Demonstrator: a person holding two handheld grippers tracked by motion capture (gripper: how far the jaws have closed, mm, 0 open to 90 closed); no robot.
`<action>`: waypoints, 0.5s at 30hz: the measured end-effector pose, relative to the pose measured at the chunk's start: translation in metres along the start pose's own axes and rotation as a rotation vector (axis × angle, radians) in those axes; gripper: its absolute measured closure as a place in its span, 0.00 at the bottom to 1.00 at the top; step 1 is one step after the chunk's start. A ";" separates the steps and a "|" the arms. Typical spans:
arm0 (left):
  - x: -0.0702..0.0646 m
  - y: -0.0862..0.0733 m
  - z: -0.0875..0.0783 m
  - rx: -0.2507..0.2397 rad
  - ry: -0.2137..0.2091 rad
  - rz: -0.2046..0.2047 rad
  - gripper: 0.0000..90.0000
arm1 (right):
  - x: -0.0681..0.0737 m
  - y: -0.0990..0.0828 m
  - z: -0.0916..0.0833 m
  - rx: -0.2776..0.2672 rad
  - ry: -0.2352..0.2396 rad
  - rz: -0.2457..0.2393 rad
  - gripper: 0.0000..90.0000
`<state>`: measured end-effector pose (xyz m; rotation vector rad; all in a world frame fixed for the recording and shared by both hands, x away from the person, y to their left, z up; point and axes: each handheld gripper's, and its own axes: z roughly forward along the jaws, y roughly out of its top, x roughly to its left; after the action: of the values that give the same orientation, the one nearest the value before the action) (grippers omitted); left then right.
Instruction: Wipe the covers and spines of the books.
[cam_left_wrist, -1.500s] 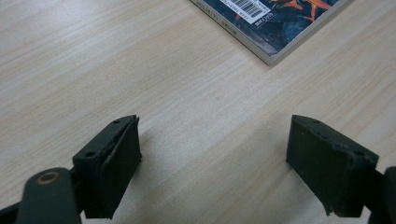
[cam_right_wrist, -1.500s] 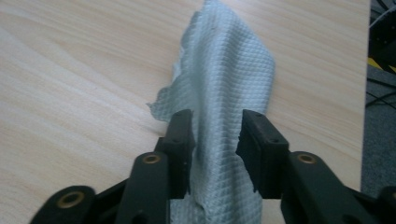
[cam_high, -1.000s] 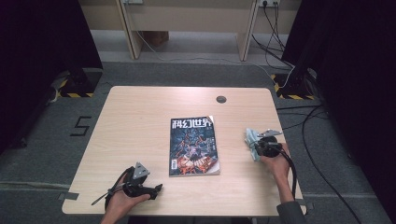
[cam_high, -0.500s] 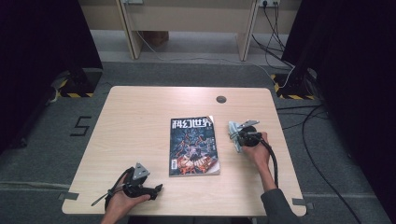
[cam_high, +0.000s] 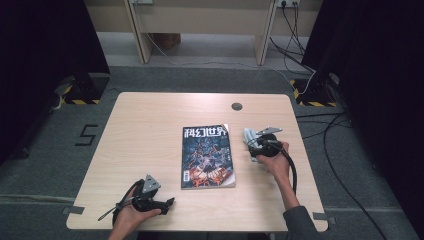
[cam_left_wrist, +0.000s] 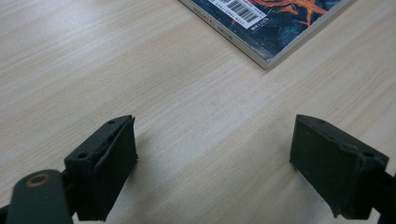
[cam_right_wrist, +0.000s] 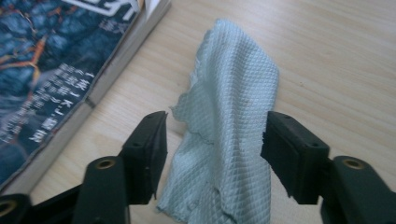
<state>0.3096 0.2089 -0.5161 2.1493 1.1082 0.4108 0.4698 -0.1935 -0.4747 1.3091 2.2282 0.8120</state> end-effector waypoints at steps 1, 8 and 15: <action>0.000 0.000 0.000 0.001 0.000 0.001 0.15 | 0.001 -0.001 -0.004 -0.019 0.001 0.015 0.41; 0.000 0.000 0.000 0.002 0.000 0.000 0.15 | 0.003 -0.013 -0.029 -0.062 0.050 0.032 0.36; 0.000 0.000 0.000 0.000 -0.001 0.001 0.15 | 0.009 -0.032 -0.043 -0.071 0.060 0.030 0.34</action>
<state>0.3095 0.2090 -0.5161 2.1498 1.1066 0.4106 0.4185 -0.2088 -0.4647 1.3039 2.2093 0.9445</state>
